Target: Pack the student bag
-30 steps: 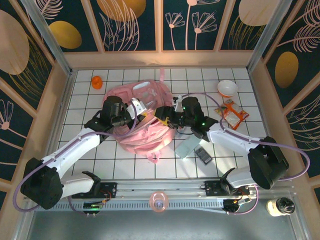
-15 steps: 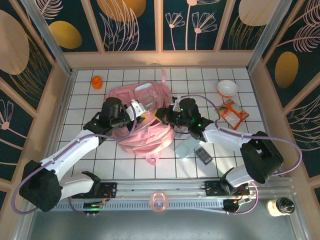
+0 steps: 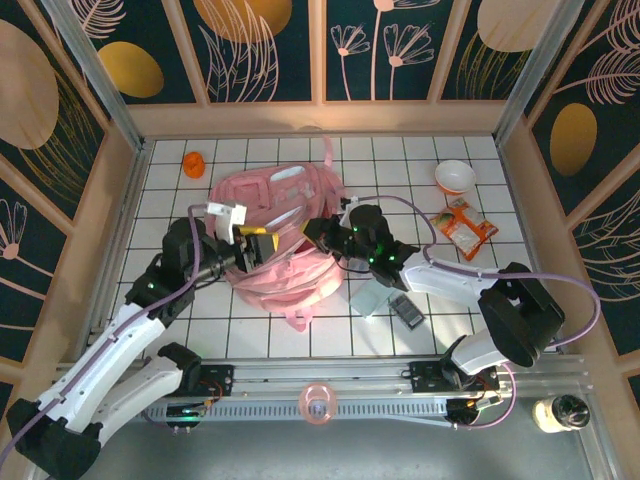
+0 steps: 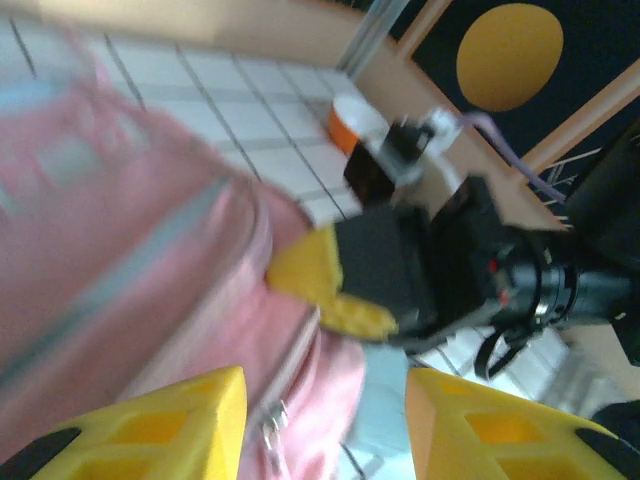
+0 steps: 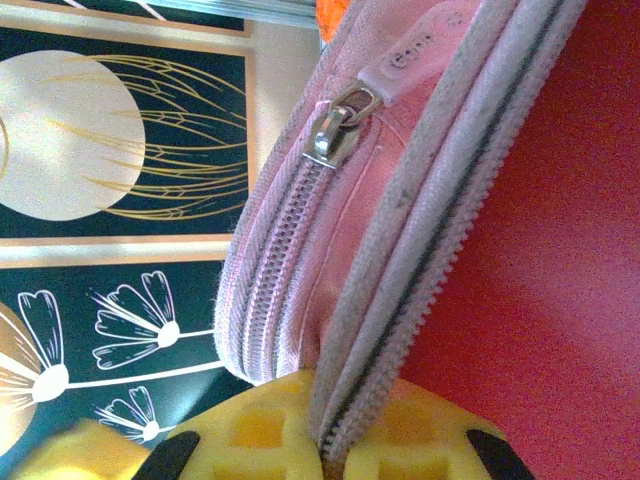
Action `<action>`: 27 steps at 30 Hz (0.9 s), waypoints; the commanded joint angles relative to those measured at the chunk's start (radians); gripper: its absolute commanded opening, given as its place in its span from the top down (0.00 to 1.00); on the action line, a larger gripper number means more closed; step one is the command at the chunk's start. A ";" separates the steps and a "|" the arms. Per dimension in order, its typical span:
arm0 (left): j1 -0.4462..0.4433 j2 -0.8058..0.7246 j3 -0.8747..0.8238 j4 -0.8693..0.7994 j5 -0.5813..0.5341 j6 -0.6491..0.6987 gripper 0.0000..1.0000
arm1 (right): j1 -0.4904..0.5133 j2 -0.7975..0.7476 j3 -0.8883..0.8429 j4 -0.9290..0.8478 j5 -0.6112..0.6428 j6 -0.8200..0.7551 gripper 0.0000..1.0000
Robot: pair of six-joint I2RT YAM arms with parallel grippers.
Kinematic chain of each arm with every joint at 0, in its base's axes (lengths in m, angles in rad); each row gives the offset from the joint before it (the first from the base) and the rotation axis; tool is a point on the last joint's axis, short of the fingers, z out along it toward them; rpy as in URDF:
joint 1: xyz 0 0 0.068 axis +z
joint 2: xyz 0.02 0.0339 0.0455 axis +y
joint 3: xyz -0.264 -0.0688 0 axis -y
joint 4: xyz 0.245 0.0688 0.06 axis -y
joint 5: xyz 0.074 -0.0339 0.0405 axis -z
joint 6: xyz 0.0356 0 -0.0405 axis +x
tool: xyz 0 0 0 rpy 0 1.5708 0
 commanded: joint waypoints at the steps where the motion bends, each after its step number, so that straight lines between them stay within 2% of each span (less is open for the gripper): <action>1: -0.030 -0.003 -0.072 -0.002 0.098 -0.266 0.55 | 0.012 -0.006 0.073 0.089 0.061 -0.045 1.00; 5: -0.091 0.056 -0.072 -0.074 0.019 -0.250 0.55 | 0.015 -0.008 0.086 0.070 0.056 -0.062 1.00; 13: -0.107 0.184 -0.034 -0.054 -0.051 -0.265 0.58 | 0.038 -0.013 0.085 0.056 0.073 -0.071 1.00; 20: -0.120 0.227 -0.008 -0.069 -0.119 -0.276 0.62 | 0.072 -0.021 0.097 0.035 0.123 -0.073 1.00; 22: -0.121 0.237 0.008 -0.083 -0.135 -0.278 0.66 | 0.082 -0.018 0.115 0.008 0.133 -0.076 1.00; 27: -0.121 0.250 0.044 -0.133 -0.198 -0.276 0.87 | 0.095 -0.009 0.157 -0.075 0.144 -0.098 1.00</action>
